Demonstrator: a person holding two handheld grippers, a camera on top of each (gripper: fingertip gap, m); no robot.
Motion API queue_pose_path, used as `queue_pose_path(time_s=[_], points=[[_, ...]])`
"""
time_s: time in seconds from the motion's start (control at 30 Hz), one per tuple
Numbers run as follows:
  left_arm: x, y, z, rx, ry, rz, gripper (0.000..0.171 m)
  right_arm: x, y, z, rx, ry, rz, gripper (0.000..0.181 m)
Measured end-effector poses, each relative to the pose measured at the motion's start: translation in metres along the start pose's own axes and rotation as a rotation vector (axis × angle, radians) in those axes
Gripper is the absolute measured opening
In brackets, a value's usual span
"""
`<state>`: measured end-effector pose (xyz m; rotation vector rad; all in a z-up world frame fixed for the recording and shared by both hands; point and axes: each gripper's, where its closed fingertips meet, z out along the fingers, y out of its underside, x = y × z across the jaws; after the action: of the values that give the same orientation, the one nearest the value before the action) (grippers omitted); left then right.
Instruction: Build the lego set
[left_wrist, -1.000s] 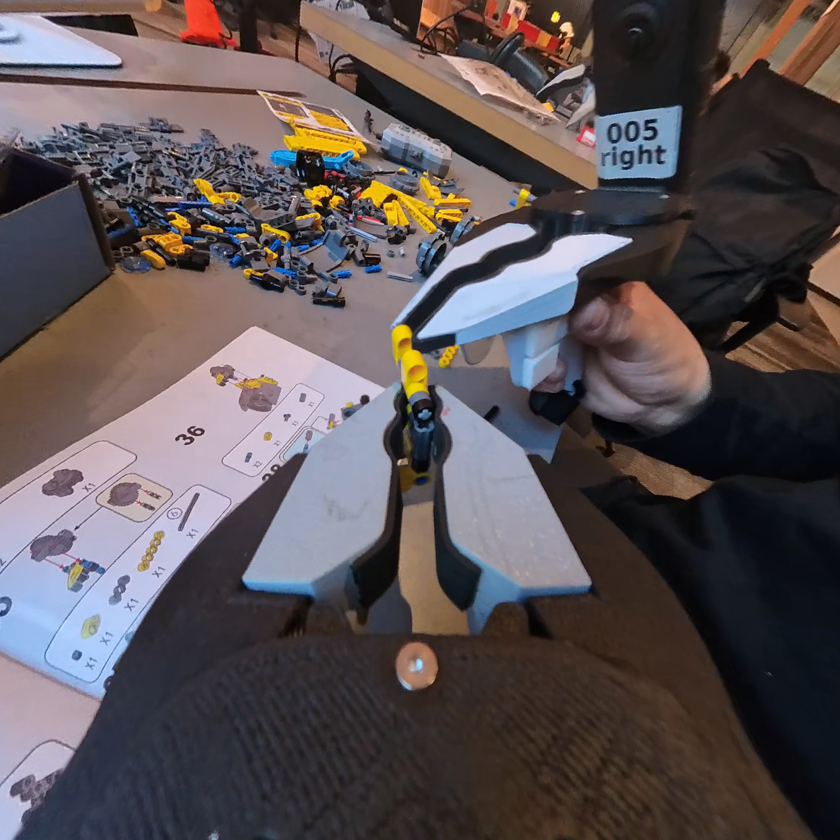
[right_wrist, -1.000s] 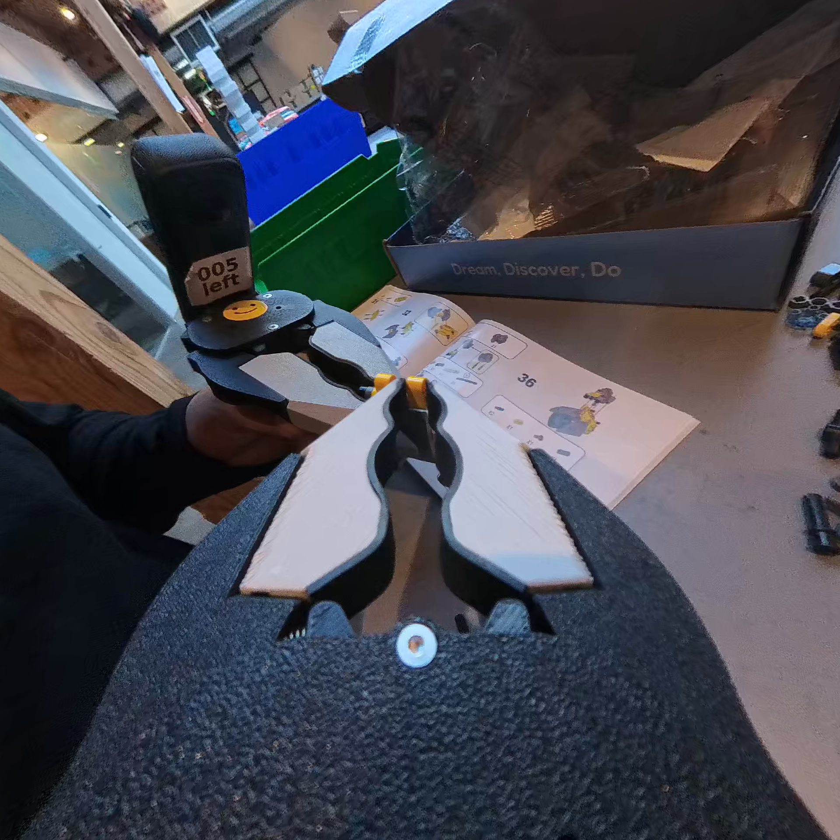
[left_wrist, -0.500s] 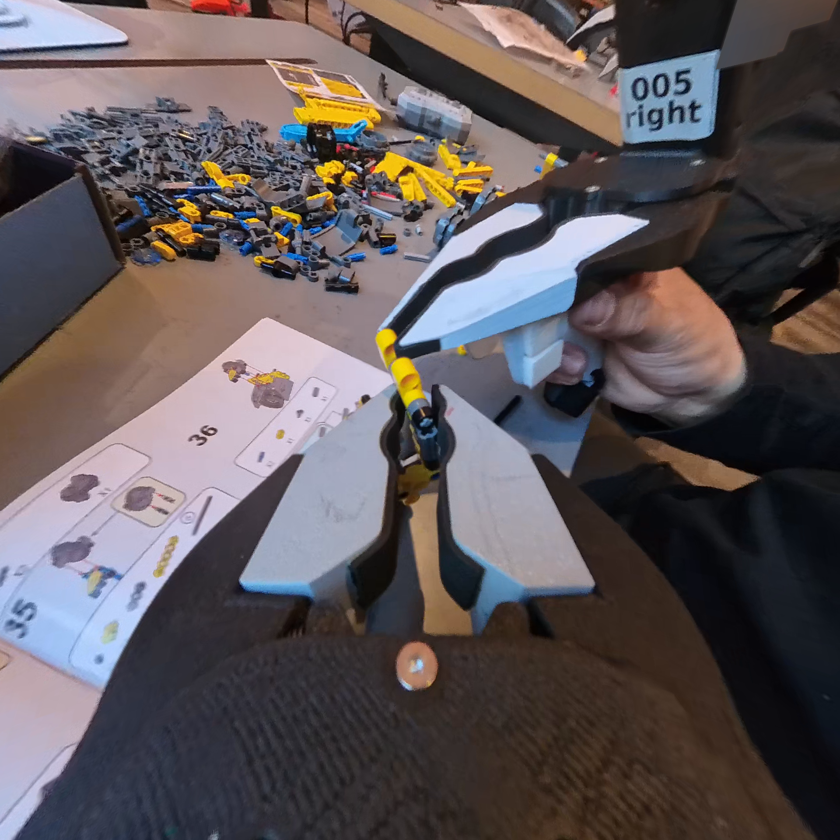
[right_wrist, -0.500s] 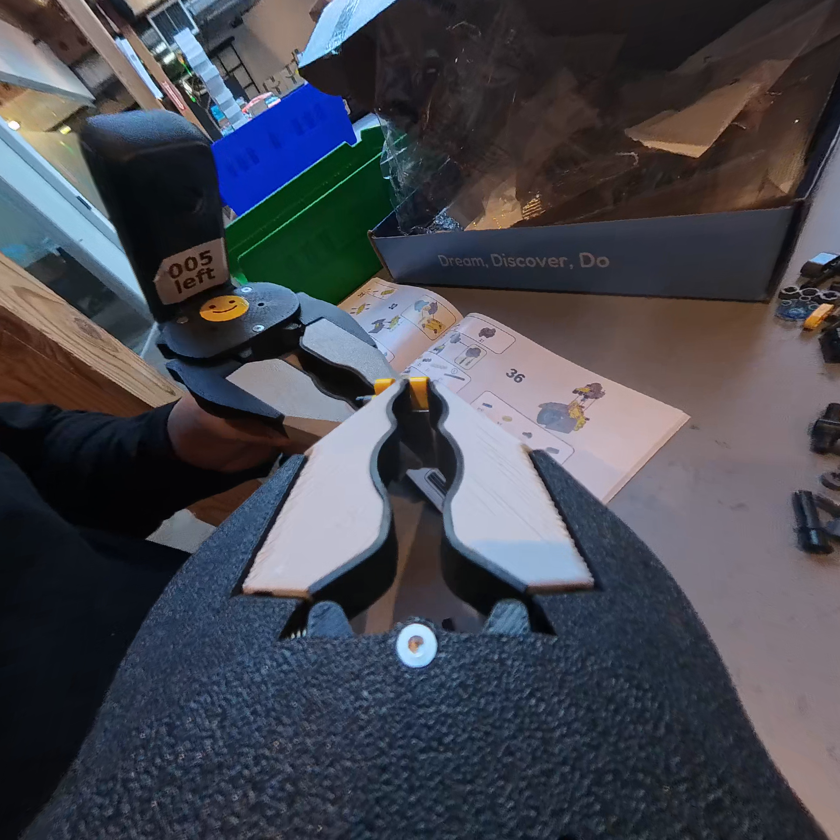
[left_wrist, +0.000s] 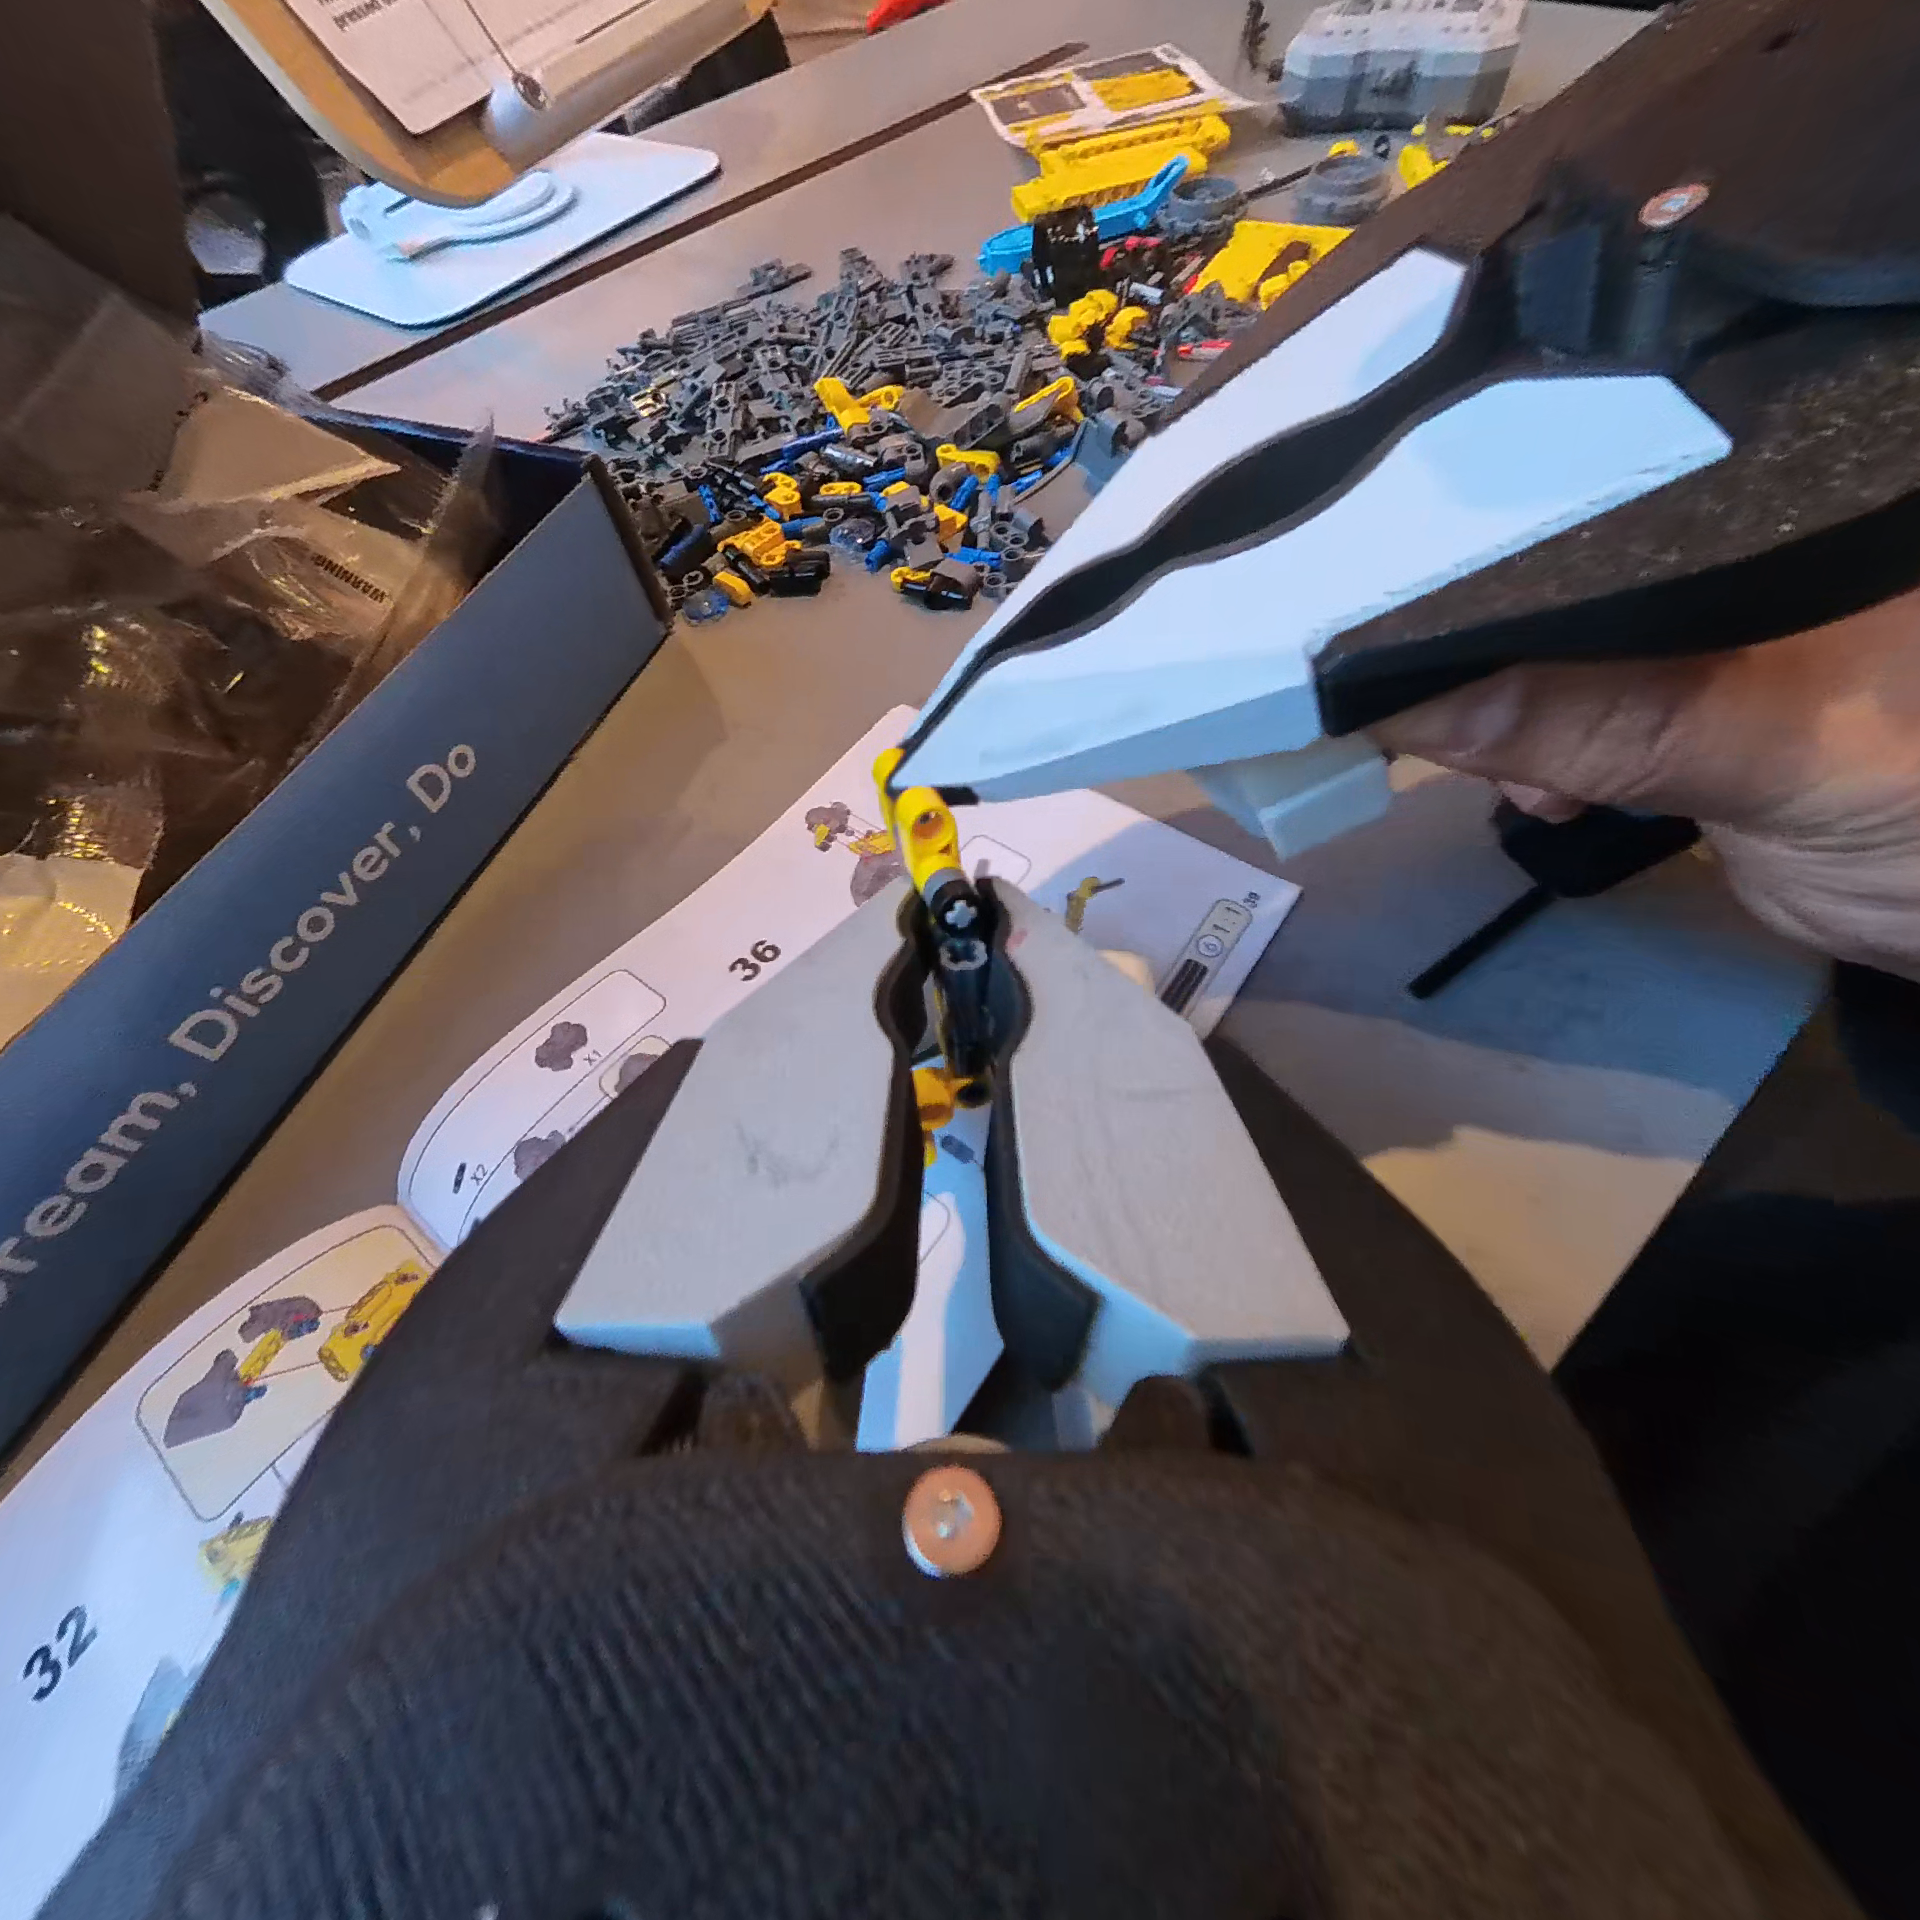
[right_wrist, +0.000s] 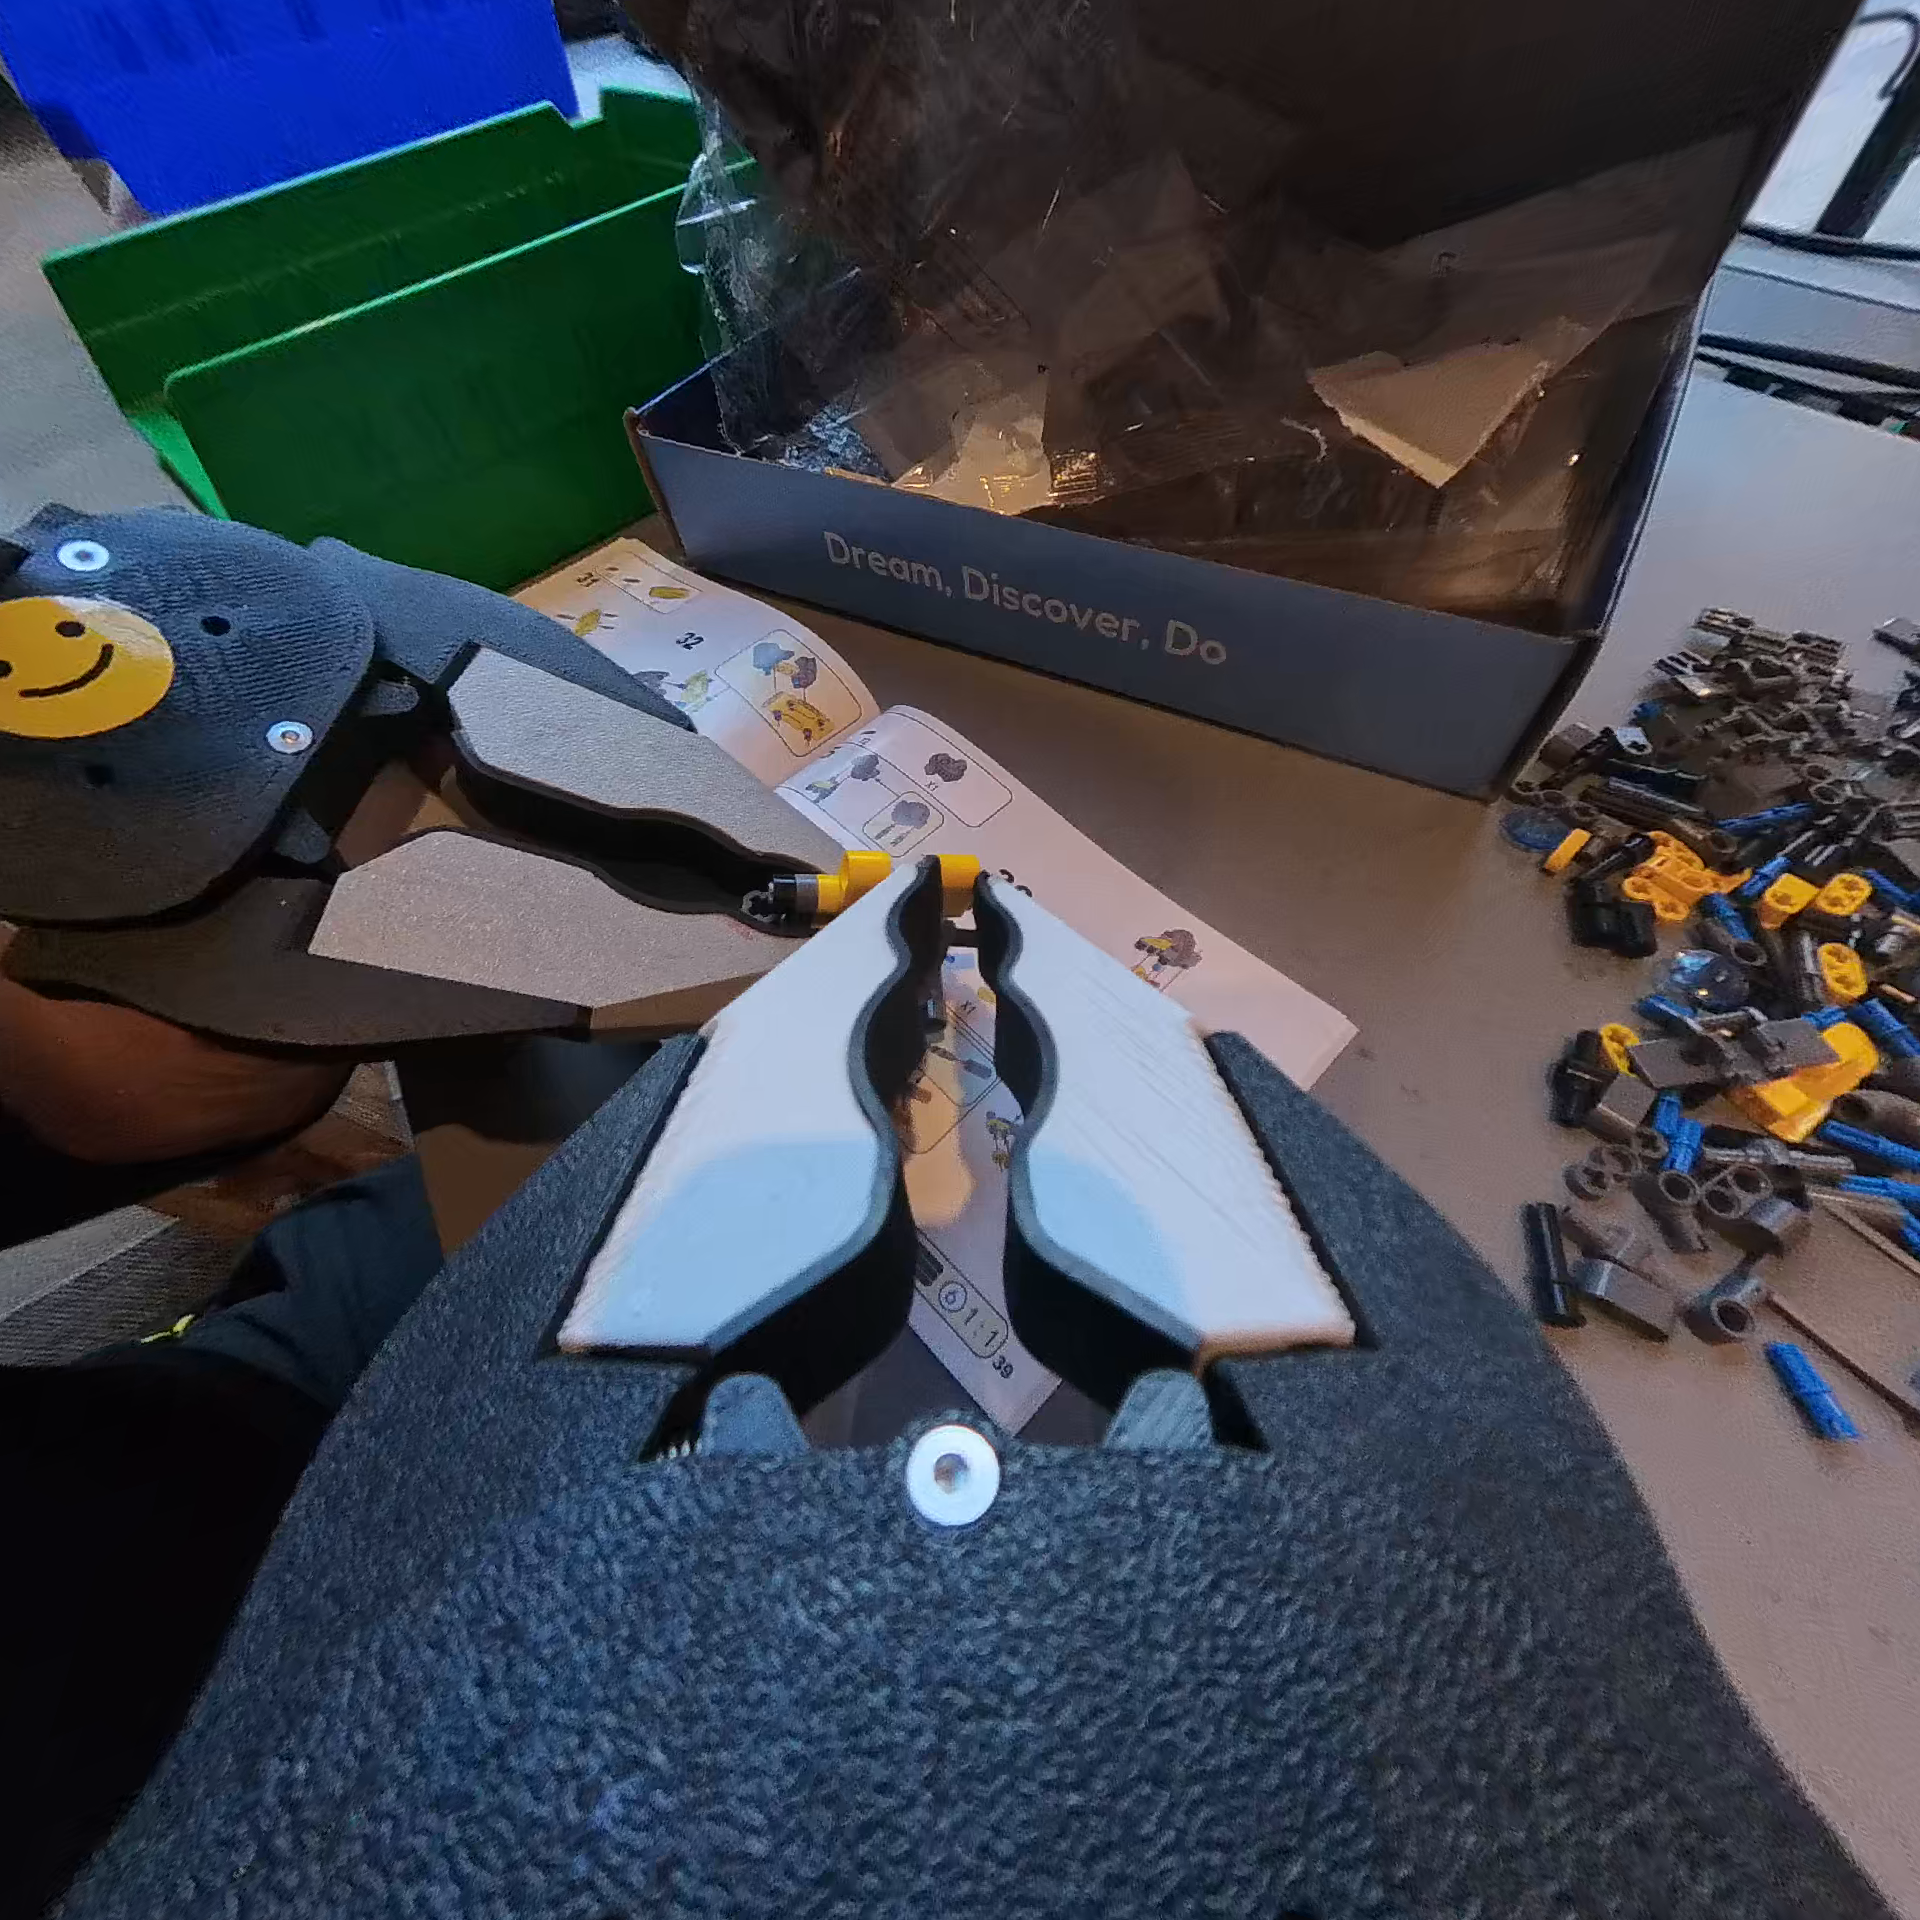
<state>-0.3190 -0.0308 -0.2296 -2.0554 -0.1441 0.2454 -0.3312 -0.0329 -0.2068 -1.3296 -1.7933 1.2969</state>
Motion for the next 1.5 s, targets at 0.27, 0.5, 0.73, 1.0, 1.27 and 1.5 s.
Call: queue_pose_path(time_s=[0.27, 0.5, 0.73, 1.0, 1.27, 1.5], points=[[-0.003, 0.0, 0.0, 0.001, -0.004, -0.028, 0.005, 0.003, 0.0, 0.004, 0.016, -0.027, 0.048, 0.004], [0.021, -0.01, -0.019, 0.105, 0.049, -0.017, 0.004, 0.068, -0.011, -0.022, 0.127, 0.041, 0.287, 0.005], [0.001, -0.014, -0.026, 0.127, 0.104, -0.099, 0.005, 0.032, -0.045, -0.034, 0.128, -0.127, 0.23, 0.006], [0.022, -0.012, -0.024, 0.071, 0.246, -0.105, 0.006, 0.009, 0.001, -0.029, -0.056, -0.225, 0.322, 0.006], [0.037, 0.016, -0.021, -0.087, 0.292, 0.012, 0.006, -0.002, 0.051, -0.04, -0.313, -0.229, 0.297, 0.007], [0.042, 0.027, -0.022, -0.111, 0.289, 0.072, 0.006, -0.001, 0.081, -0.032, -0.428, -0.164, 0.182, 0.01]])
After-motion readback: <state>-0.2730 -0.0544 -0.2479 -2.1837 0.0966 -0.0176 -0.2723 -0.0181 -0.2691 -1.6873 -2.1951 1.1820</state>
